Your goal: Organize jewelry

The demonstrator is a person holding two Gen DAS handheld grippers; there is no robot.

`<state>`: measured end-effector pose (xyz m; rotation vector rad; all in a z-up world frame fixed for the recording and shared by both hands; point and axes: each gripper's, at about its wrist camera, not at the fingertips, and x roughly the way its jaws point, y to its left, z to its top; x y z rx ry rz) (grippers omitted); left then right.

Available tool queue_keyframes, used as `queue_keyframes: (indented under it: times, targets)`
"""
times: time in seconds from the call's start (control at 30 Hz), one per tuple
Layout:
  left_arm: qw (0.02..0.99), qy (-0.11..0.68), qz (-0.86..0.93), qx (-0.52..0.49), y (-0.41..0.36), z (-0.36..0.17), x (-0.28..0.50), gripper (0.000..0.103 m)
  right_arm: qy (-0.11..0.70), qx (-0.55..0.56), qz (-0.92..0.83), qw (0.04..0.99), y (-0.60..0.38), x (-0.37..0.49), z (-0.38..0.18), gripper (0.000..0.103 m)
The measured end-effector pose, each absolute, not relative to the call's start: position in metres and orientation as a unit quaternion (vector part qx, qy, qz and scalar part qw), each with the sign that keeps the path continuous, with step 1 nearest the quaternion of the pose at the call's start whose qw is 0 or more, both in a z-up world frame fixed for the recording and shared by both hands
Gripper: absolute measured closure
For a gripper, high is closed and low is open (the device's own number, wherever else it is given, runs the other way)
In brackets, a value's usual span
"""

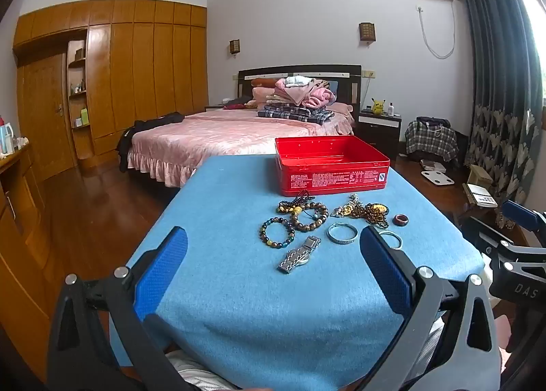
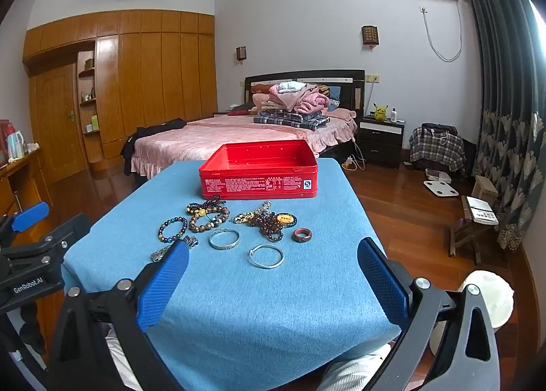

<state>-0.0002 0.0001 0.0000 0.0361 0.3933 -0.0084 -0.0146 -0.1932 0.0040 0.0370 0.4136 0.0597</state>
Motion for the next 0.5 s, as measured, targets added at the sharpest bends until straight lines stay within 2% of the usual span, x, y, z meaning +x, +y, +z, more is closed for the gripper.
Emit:
queue_keyframes:
  times: [0.5]
  targets:
    - [0.981,0.195,-0.004,0.018,-0.0007,0.0001,-0.0002,0.005,0.202,0.019,0.030,0.979,-0.1929,-0.0152,0.0039,0.006]
